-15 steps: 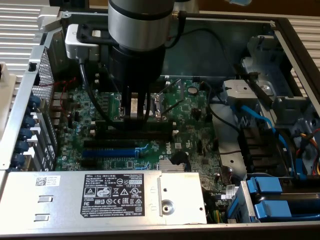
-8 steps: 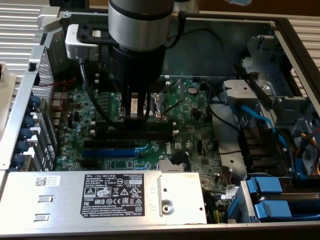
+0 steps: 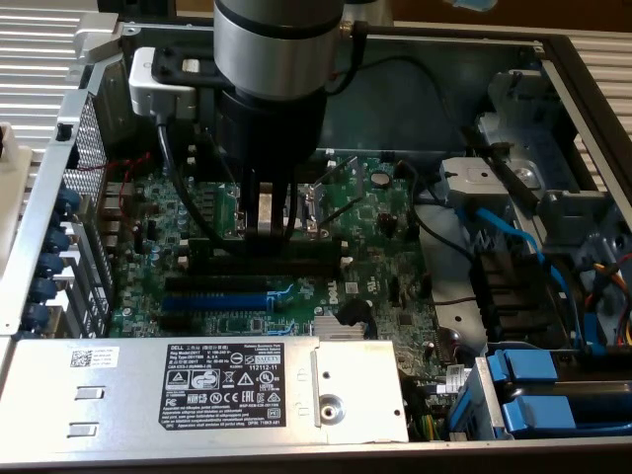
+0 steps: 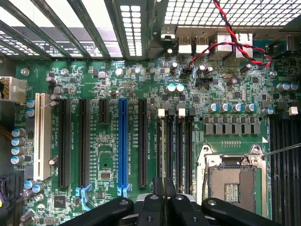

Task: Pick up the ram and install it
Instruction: 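Insert the ram into the slot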

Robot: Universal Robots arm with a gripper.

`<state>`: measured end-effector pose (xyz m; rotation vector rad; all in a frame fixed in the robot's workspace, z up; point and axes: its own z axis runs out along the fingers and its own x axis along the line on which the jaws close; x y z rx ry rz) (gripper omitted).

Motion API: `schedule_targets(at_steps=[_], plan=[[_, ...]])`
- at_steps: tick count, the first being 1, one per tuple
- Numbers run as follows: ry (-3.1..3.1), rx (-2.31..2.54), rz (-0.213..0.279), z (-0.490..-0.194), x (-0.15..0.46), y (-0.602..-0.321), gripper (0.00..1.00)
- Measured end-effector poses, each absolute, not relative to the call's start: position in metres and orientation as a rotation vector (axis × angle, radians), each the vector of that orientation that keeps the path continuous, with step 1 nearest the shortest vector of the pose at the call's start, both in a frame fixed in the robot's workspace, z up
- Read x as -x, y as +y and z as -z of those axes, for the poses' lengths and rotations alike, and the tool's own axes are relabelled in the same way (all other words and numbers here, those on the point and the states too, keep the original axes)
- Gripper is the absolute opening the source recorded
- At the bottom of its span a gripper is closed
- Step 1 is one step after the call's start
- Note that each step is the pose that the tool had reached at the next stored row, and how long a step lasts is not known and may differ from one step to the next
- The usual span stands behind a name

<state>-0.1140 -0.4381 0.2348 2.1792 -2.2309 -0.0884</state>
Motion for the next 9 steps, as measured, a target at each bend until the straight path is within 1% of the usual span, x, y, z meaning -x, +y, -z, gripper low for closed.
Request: schedule_targets(at_steps=[9], plan=[[-2.231, -2.179, 0.088, -0.2341, 0.1140, -0.4380, 0.12]])
